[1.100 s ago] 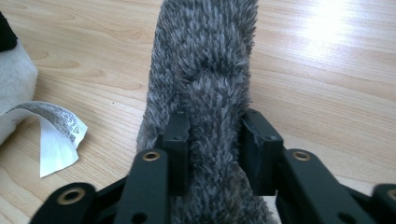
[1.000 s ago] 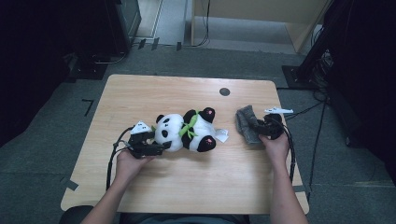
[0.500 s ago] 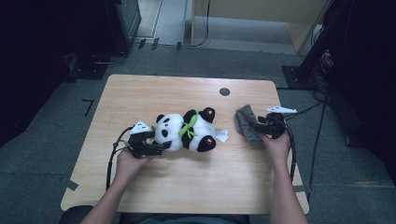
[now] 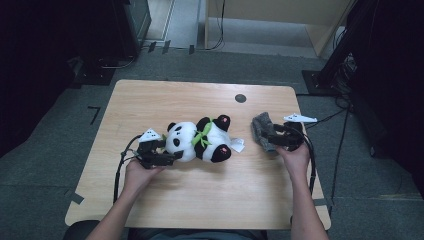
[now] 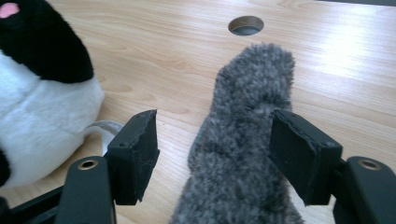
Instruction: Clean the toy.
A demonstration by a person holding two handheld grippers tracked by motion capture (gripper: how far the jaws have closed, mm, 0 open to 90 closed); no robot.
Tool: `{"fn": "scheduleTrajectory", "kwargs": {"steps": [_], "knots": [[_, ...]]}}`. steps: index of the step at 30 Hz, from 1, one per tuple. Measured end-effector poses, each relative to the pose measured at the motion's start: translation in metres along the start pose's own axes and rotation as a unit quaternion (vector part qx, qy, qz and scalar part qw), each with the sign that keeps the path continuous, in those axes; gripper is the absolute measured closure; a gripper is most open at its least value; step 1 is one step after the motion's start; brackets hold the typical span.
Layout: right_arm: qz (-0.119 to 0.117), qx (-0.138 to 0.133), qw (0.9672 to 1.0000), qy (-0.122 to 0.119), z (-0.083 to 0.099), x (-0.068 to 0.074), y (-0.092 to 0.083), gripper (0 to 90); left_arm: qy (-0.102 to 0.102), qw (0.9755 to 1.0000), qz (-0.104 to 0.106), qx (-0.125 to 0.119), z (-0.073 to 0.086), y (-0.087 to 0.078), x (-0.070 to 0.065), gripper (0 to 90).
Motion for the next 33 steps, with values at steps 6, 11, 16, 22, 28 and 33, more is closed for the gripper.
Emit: {"fn": "scheduleTrajectory", "kwargs": {"steps": [6, 11, 16, 22, 28, 33], "knots": [[-0.019, 0.001, 0.9997, -0.014, -0.001, 0.02, 0.0, 28.2, 0.001, 1.0, 0.0, 0.0, 0.0, 0.0, 0.0, 16.7], [-0.03, 0.001, 0.9993, -0.024, -0.003, 0.04, 0.0, 24.2, 0.003, 1.0, 0.005, 0.003, 0.001, -0.001, 0.0, 16.8], [-0.042, 0.003, 0.9988, -0.025, -0.003, 0.058, -0.002, 17.5, 0.005, 0.9999, 0.007, 0.01, 0.0, -0.001, 0.0, 16.8], [-0.064, 0.005, 0.9971, -0.041, -0.002, 0.082, -0.006, 14.6, 0.008, 0.9999, 0.007, 0.011, 0.0, -0.001, 0.001, 16.8], [-0.094, 0.007, 0.9939, -0.057, -0.002, 0.11, -0.009, 14.6, 0.01, 0.9999, 0.007, 0.012, 0.001, -0.001, 0.001, 16.8], [-0.112, 0.0, 0.9911, -0.071, -0.006, 0.132, -0.009, 14.7, 0.009, 0.9999, 0.008, 0.012, 0.001, -0.001, 0.001, 16.8]]}}
Point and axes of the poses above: each handheld gripper's, and its own axes: y roughly forward along the jaws, z roughly out of its underside, x roughly to its left, the point moved 10 cm from there along y, roughly forward along the jaws, and after that the axes turned 10 degrees about -x, right-handed, at the moved point
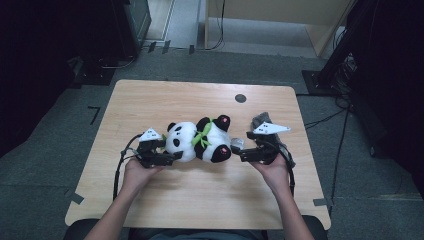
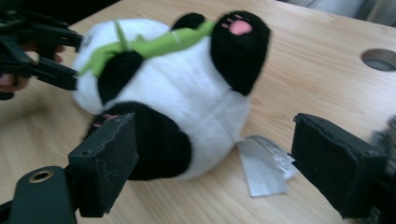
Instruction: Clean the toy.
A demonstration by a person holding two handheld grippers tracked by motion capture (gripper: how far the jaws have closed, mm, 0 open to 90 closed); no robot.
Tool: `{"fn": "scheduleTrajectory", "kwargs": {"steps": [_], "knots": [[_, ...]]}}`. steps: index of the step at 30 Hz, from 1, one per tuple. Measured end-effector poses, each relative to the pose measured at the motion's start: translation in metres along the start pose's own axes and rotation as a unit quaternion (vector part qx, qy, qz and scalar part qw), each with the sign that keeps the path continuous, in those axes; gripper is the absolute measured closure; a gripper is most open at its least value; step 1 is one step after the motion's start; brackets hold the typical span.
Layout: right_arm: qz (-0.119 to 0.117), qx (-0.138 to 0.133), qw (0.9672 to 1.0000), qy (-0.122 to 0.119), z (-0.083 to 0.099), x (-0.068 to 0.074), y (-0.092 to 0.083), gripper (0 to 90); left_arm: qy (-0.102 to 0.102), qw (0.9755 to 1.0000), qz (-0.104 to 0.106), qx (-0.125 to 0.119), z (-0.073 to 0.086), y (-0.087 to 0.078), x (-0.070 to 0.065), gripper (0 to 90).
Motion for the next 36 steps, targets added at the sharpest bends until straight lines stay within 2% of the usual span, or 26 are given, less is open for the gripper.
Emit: {"fn": "scheduleTrajectory", "kwargs": {"steps": [5, 12, 15, 19, 25, 27, 31, 34, 36], "knots": [[-0.024, 0.002, 0.9996, -0.012, -0.002, 0.018, 0.006, 14.4, -0.001, 1.0, 0.001, -0.003, 0.0, 0.0, 0.0, 16.8], [-0.049, 0.01, 0.9983, -0.03, 0.004, 0.034, 0.02, 14.2, -0.003, 1.0, 0.002, -0.005, 0.001, 0.0, 0.0, 16.9], [-0.051, 0.016, 0.9978, -0.04, 0.01, 0.036, 0.028, 14.2, -0.003, 1.0, 0.002, -0.006, 0.0, 0.0, 0.001, 16.9], [-0.051, 0.022, 0.9977, -0.04, 0.016, 0.031, 0.04, 13.7, -0.004, 1.0, 0.002, -0.007, 0.0, 0.001, 0.001, 16.9], [-0.068, 0.029, 0.9962, -0.046, 0.025, 0.03, 0.056, 10.5, -0.005, 1.0, 0.003, -0.007, -0.001, 0.002, 0.001, 17.0], [-0.063, 0.026, 0.9965, -0.049, 0.027, 0.029, 0.06, 10.3, -0.012, 0.9999, 0.003, -0.009, -0.002, 0.002, 0.002, 17.2], [-0.041, 0.021, 0.9964, -0.071, 0.032, 0.027, 0.067, 8.1, -0.022, 0.9997, 0.004, -0.013, -0.004, 0.003, 0.002, 17.7], [-0.029, 0.03, 0.9963, -0.075, 0.037, 0.027, 0.071, 3.7, -0.025, 0.9996, 0.004, -0.011, -0.004, 0.003, 0.002, 18.1], [-0.03, 0.04, 0.9963, -0.07, 0.041, 0.026, 0.073, 1.0, -0.028, 0.9995, 0.004, -0.011, -0.004, 0.003, 0.002, 18.9]]}}
Point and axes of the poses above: each handheld gripper's, and its own axes: y roughly forward along the jaws, z roughly out of its underside, x roughly to its left, the point moved 10 cm from there along y, roughly forward along the jaws, and after that the axes turned 10 degrees about -x, right-handed, at the moved point
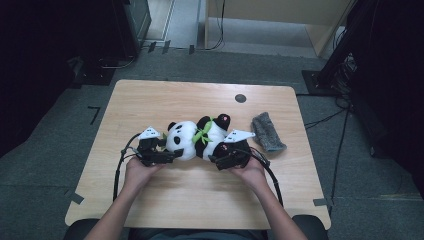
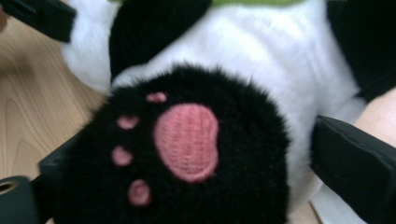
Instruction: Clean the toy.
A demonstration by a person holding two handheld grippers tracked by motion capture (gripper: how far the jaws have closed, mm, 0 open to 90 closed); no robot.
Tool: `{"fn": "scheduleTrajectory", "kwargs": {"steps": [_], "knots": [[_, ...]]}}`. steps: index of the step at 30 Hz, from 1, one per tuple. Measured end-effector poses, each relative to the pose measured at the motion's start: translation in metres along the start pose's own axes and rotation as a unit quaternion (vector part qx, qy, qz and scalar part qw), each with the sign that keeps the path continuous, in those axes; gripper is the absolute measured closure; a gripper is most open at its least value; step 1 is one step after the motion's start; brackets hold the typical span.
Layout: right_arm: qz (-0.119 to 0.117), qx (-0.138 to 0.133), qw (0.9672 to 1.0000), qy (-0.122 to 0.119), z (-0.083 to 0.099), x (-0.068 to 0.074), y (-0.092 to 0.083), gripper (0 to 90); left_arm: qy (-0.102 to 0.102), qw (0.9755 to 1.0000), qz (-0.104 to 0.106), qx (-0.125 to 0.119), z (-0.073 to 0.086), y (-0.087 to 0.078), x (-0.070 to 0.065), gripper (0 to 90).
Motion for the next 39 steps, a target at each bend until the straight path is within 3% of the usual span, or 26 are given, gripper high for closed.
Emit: {"fn": "scheduleTrajectory", "kwargs": {"steps": [4, 9, 11, 14, 17, 22, 26, 29, 33, 39], "knots": [[0.01, 0.001, 0.9999, -0.004, 0.001, 0.001, 0.004, 0.0, -0.016, 0.9999, 0.001, -0.003, -0.001, 0.001, 0.0, 19.6], [0.042, -0.002, 0.999, -0.018, 0.002, 0.0, 0.009, 0.6, -0.032, 0.9995, 0.002, -0.007, -0.004, 0.002, 0.0, 20.1], [0.054, -0.001, 0.998, -0.032, 0.002, -0.001, 0.008, 8.2, -0.032, 0.9995, 0.002, -0.006, -0.004, 0.002, 0.0, 20.1], [0.052, 0.001, 0.9984, -0.025, 0.0, -0.003, 0.004, 20.1, -0.027, 0.9996, 0.002, -0.008, -0.005, 0.002, -0.001, 20.0], [0.045, 0.001, 0.9989, -0.01, -0.004, -0.003, -0.002, 34.7, -0.016, 0.9998, 0.004, -0.01, -0.006, 0.002, -0.002, 19.5], [0.037, 0.001, 0.9991, 0.017, -0.013, -0.007, -0.012, 44.7, 0.012, 0.9996, 0.011, -0.022, -0.013, 0.0, -0.006, 17.8], [0.036, -0.003, 0.999, 0.025, -0.026, -0.009, -0.022, 45.8, 0.041, 0.9978, 0.02, -0.048, -0.022, -0.011, -0.011, 17.5], [0.036, -0.01, 0.9986, 0.037, -0.033, -0.011, -0.029, 46.7, 0.053, 0.9968, 0.028, -0.053, -0.024, -0.019, -0.014, 17.5], [0.024, -0.015, 0.9968, 0.075, -0.04, -0.015, -0.039, 46.4, 0.058, 0.9952, 0.053, -0.058, -0.023, -0.024, -0.017, 17.6], [0.032, -0.02, 0.9941, 0.102, -0.047, -0.022, -0.054, 45.6, 0.102, 0.9909, 0.064, -0.06, -0.022, -0.022, -0.028, 17.3]]}}
Point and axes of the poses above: each handheld gripper's, and its own axes: y roughly forward along the jaws, z roughly out of its underside, x roughly to its left, the point moved 10 cm from there along y, roughly forward along the jaws, and after that the axes turned 10 degrees about -x, right-handed, at the moved point
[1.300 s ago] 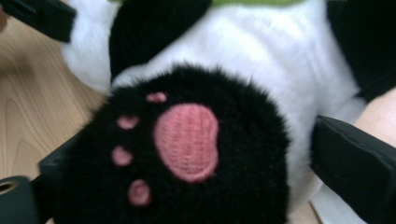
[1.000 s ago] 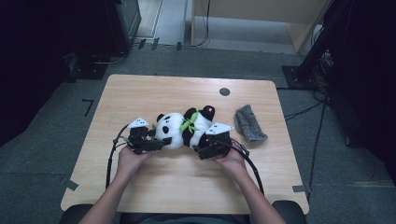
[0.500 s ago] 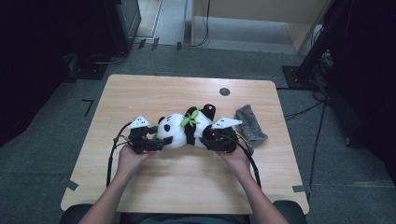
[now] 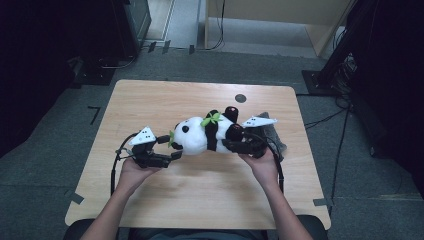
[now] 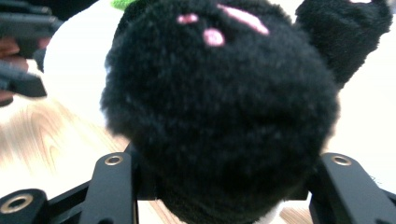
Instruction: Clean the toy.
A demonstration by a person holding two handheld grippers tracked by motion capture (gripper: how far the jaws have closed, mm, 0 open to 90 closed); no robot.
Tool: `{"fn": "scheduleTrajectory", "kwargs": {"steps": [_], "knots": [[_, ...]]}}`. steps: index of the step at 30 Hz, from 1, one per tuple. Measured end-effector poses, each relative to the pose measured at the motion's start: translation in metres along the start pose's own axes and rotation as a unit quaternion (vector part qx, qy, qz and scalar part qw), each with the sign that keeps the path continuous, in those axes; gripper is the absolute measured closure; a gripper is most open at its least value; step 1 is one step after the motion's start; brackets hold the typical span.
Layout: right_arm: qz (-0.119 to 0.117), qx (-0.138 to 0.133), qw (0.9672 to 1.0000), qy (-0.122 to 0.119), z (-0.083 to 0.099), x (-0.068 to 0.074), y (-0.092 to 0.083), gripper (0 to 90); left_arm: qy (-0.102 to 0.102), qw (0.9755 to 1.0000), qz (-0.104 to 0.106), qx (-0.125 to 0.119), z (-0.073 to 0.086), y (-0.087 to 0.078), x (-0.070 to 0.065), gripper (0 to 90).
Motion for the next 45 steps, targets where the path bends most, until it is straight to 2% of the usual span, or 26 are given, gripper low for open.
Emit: {"fn": "scheduleTrajectory", "kwargs": {"steps": [2, 5, 6, 7, 9, 12, 13, 17, 19, 21, 23, 25, 28, 31, 33, 35, 37, 39, 41, 43, 45], "knots": [[-0.003, -0.003, 1.0, 0.008, -0.003, -0.002, -0.005, 45.6, 0.01, 0.9999, 0.005, -0.003, -0.001, 0.003, -0.005, 14.9], [-0.034, -0.006, 0.9989, 0.031, -0.005, 0.004, -0.008, 45.6, 0.019, 0.9998, 0.001, 0.005, 0.001, 0.009, -0.007, 12.0], [-0.043, -0.007, 0.9984, 0.037, -0.005, 0.008, -0.008, 45.6, 0.017, 0.9998, -0.004, 0.006, 0.001, 0.011, -0.006, 7.4], [-0.047, -0.004, 0.9982, 0.037, -0.005, 0.011, -0.008, 45.6, 0.013, 0.9999, -0.009, 0.004, 0.0, 0.012, -0.005, 3.0], [-0.058, 0.009, 0.9978, 0.03, -0.003, 0.018, -0.007, 45.7, 0.013, 0.9999, -0.008, 0.0, 0.0, 0.012, -0.005, 0.0], [-0.073, 0.014, 0.9967, 0.031, -0.002, 0.024, -0.006, 46.0, 0.02, 0.9998, -0.005, -0.005, -0.001, 0.011, -0.005, 0.0], [-0.077, 0.017, 0.9962, 0.038, -0.002, 0.025, -0.006, 46.3, 0.023, 0.9997, -0.007, -0.009, -0.002, 0.011, -0.005, 0.0], [-0.088, 0.022, 0.9942, 0.057, -0.001, 0.027, -0.005, 47.0, 0.033, 0.9988, -0.028, -0.023, -0.006, 0.013, -0.006, 0.5], [-0.088, 0.023, 0.9944, 0.054, 0.0, 0.028, -0.004, 47.1, 0.038, 0.9986, -0.03, -0.019, -0.005, 0.013, -0.006, 8.6], [-0.09, 0.024, 0.9944, 0.051, 0.0, 0.028, -0.004, 46.6, 0.023, 0.9991, -0.03, -0.019, -0.006, 0.01, -0.006, 17.5], [-0.089, 0.024, 0.9945, 0.05, 0.001, 0.028, -0.003, 44.6, 0.019, 0.9989, -0.039, -0.016, -0.007, 0.008, -0.006, 29.1], [-0.074, 0.024, 0.9965, 0.031, 0.002, 0.027, 0.0, 37.7, 0.012, 0.999, -0.042, -0.009, -0.006, 0.007, -0.005, 38.4], [-0.061, 0.027, 0.9977, 0.016, 0.004, 0.025, 0.004, 28.8, -0.006, 0.999, -0.045, -0.005, -0.006, 0.007, -0.005, 47.6], [-0.065, 0.017, 0.9977, 0.009, 0.004, 0.021, 0.004, 21.7, -0.018, 0.9986, -0.047, -0.013, -0.011, 0.005, -0.003, 48.6], [-0.076, -0.004, 0.9971, 0.002, 0.002, 0.019, 0.002, 19.4, -0.041, 0.9982, -0.038, -0.019, -0.014, 0.002, 0.0, 49.1], [-0.087, -0.03, 0.9956, -0.018, 0.002, 0.019, -0.001, 19.3, -0.065, 0.997, -0.035, -0.024, -0.016, -0.002, 0.004, 50.5], [-0.084, -0.043, 0.9951, -0.031, 0.003, 0.017, -0.004, 20.0, -0.085, 0.9951, -0.039, -0.031, -0.018, -0.008, 0.011, 51.2], [-0.082, -0.049, 0.9941, -0.05, 0.006, 0.013, -0.005, 19.4, -0.111, 0.9921, -0.04, -0.044, -0.022, -0.014, 0.018, 51.3], [-0.098, -0.051, 0.9924, -0.054, 0.01, 0.014, -0.004, 19.6, -0.126, 0.9897, -0.039, -0.056, -0.027, -0.019, 0.021, 51.3], [-0.107, -0.069, 0.99, -0.061, 0.012, 0.017, -0.003, 19.6, -0.136, 0.9888, -0.032, -0.051, -0.029, -0.022, 0.02, 51.1], [-0.102, -0.071, 0.9902, -0.063, 0.012, 0.02, 0.003, 17.6, -0.149, 0.9877, -0.023, -0.041, -0.029, -0.021, 0.014, 50.9]]}}
Point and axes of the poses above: each handheld gripper's, and its own axes: y roughly forward along the jaws, z roughly out of its underside, x roughly to its left, the point moved 10 cm from there along y, roughly forward along the jaws, and after that the axes turned 10 degrees about -x, right-handed, at the moved point
